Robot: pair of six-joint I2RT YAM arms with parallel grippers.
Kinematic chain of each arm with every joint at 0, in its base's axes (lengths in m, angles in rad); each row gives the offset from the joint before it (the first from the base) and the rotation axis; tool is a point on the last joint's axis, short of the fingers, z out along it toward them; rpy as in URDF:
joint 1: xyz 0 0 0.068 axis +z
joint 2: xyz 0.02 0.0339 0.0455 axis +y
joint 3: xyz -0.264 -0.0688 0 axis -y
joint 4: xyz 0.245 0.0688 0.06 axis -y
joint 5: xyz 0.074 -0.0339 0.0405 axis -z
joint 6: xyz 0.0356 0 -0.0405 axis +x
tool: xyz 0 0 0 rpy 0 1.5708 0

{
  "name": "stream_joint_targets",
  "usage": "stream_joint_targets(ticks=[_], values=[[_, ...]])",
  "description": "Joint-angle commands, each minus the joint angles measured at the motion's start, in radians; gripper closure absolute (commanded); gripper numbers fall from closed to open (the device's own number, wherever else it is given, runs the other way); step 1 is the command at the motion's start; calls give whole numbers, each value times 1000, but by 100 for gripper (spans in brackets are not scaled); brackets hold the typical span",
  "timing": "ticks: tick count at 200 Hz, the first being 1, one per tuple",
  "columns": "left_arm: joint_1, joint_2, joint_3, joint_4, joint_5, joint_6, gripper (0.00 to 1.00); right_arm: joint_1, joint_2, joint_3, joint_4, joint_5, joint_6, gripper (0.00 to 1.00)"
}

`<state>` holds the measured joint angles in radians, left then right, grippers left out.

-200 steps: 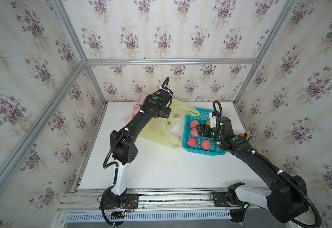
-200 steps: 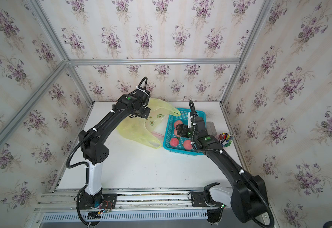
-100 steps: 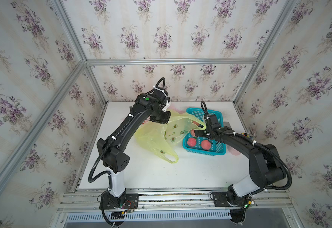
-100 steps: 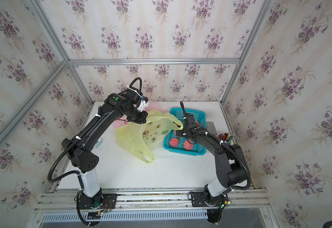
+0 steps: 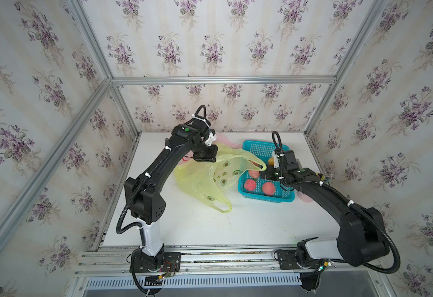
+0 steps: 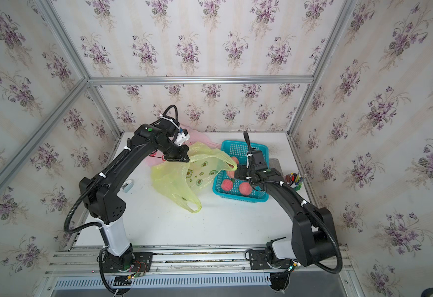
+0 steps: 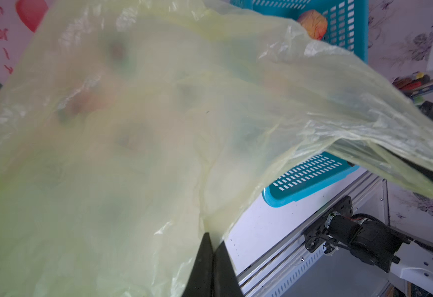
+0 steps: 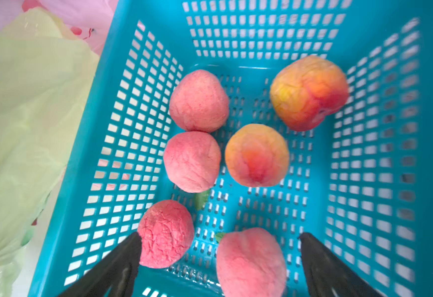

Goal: Place the peach into a plastic bag & tie a knot
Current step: Pick up the plastic bag, then pick up the peach from the basket.

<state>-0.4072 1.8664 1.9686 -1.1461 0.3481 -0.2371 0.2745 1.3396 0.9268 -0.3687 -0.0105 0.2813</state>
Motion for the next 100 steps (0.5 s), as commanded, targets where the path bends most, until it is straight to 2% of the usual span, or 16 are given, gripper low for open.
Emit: stream_joint_targets(ticks=[1, 21, 47, 100], values=[[28, -39, -5, 31, 46, -25, 100, -3, -46, 5, -80, -35, -2, 3], [28, -74, -11, 29, 62, -47, 100, -4, -70, -19, -86, -84, 14, 4], [10, -153, -46, 24, 17, -63, 100, -5, -44, -42, -43, -55, 17, 3], [9, -307, -149, -29, -56, -72, 100, -25, 192, 70, 46, -14, 13, 3]])
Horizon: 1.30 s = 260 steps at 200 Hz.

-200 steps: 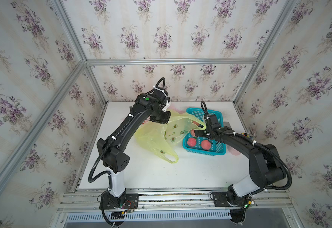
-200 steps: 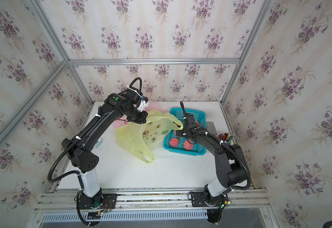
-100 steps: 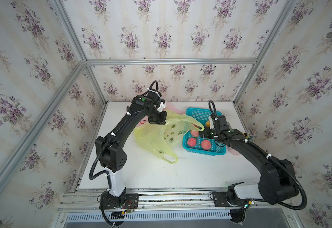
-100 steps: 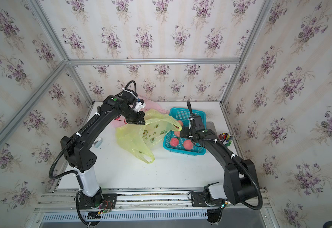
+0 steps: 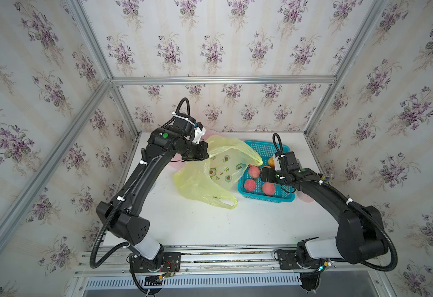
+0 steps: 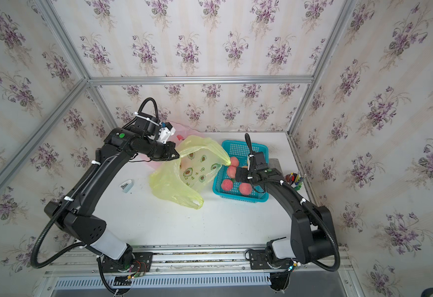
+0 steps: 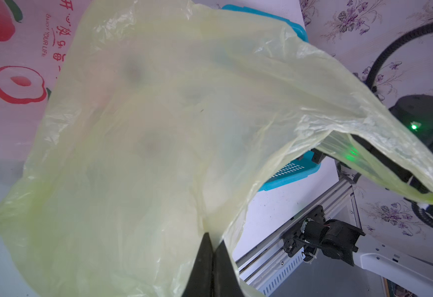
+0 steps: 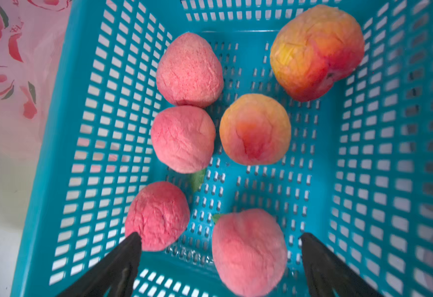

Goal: Place the peach into a plastic bag & tie a knot
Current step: Pick up the peach from the basket.

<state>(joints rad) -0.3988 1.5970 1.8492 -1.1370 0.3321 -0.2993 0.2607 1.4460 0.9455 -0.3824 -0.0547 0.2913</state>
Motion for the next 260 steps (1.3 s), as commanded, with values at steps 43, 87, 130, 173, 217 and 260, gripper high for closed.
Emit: stream_joint_targets(ticks=[43, 87, 130, 173, 217, 260], values=[[2, -33, -49, -43, 21, -37, 100, -38, 296, 157, 82, 38, -6, 5], [1, 33, -100, 66, 146, -79, 100, -50, 357, 184, 109, 13, -7, 11], [2, 85, -112, 161, 203, -108, 100, -50, 339, 143, 126, -26, -1, 31], [3, 134, -125, 243, 272, -132, 100, -50, 150, 93, 107, -73, 15, 44], [7, 149, -124, 309, 315, -166, 100, -49, -94, 72, 16, -79, 34, 52], [8, 156, -113, 331, 359, -181, 100, 27, -273, 63, 9, -201, 91, 56]])
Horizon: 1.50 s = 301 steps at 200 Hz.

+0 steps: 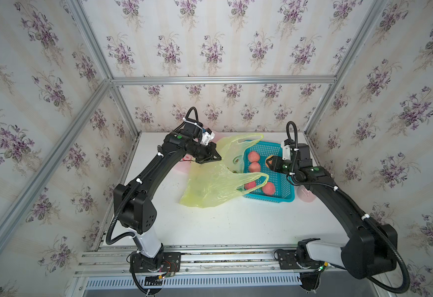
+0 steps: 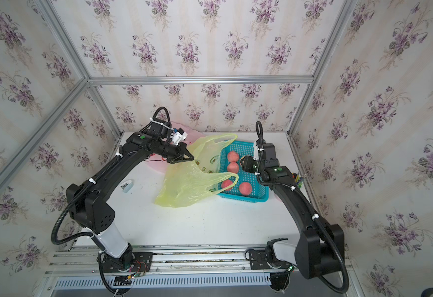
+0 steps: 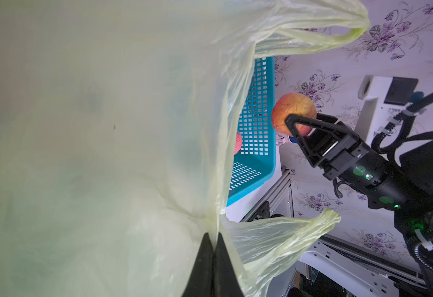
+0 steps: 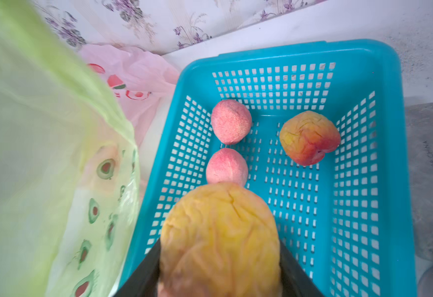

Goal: Place the peach into a plastic bag & tie a knot
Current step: Pick up the peach from the basket, then place the peach in the plastic bag, then pick up the peach from the basket.

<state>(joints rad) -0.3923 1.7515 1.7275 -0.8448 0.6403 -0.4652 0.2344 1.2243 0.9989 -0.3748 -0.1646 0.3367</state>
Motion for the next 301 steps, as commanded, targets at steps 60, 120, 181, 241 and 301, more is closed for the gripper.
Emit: stream_joint_targets(ticks=[60, 120, 181, 241, 301], values=[[1, -42, -31, 50, 55, -12, 100, 177, 150, 177, 119, -188, 111, 56], [2, -58, -98, 146, 71, -76, 100, 262, 378, 272, 181, -262, 186, 24], [46, -50, -154, 240, 127, -125, 100, 261, 309, 265, 109, -210, 135, 17], [69, -33, -200, 253, 137, -101, 100, 57, -7, 42, 20, -70, 58, 28], [78, -18, -232, 258, 112, -81, 100, -15, 187, -77, 168, -77, 75, 19]])
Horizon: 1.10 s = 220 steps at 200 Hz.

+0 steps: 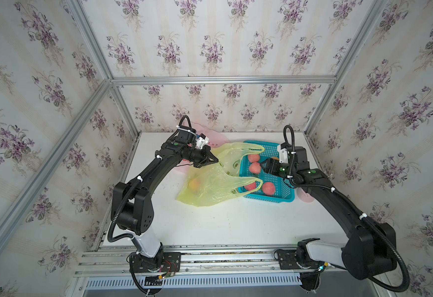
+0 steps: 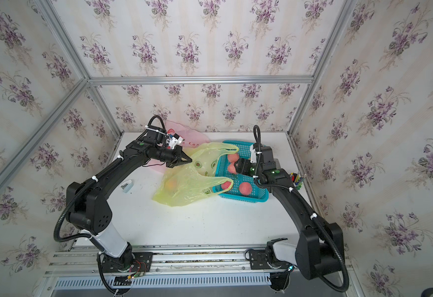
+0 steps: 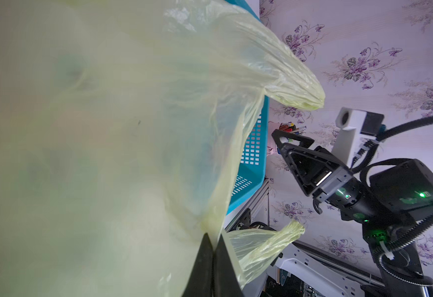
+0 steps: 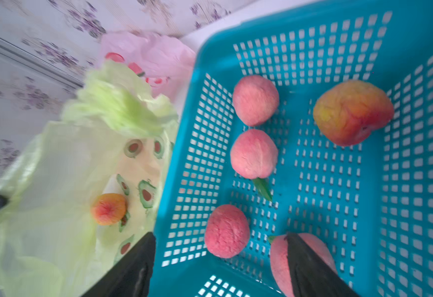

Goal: Place the peach into a plastic bag & tie a knot
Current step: Pick up the peach from the basket.

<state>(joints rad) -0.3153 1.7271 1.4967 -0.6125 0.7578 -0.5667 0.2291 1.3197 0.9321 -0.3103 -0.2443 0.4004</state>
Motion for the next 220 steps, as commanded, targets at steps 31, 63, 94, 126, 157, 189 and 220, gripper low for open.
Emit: stream_joint_targets(ticks=[31, 63, 94, 126, 157, 189, 220], values=[[1, 27, -1, 30, -10, 22, 100, -9, 269, 35, 173, -26, 15, 16], [2, 34, -1, 33, -8, 23, 100, -9, 399, 117, 204, -38, 26, 13], [5, 37, 1, 36, -6, 21, 100, -8, 496, 195, 203, -46, 35, 13], [7, 37, 0, 39, 2, 19, 100, -8, 560, 230, 192, -11, 35, 15], [9, 42, 0, 42, 8, 15, 100, -5, 590, 223, 221, -30, 40, 30], [10, 43, 4, 46, 10, 11, 100, -6, 512, 167, 246, -42, 44, 42], [9, 45, 12, 49, 14, 6, 100, -4, 328, 88, 223, -70, 46, 46]])
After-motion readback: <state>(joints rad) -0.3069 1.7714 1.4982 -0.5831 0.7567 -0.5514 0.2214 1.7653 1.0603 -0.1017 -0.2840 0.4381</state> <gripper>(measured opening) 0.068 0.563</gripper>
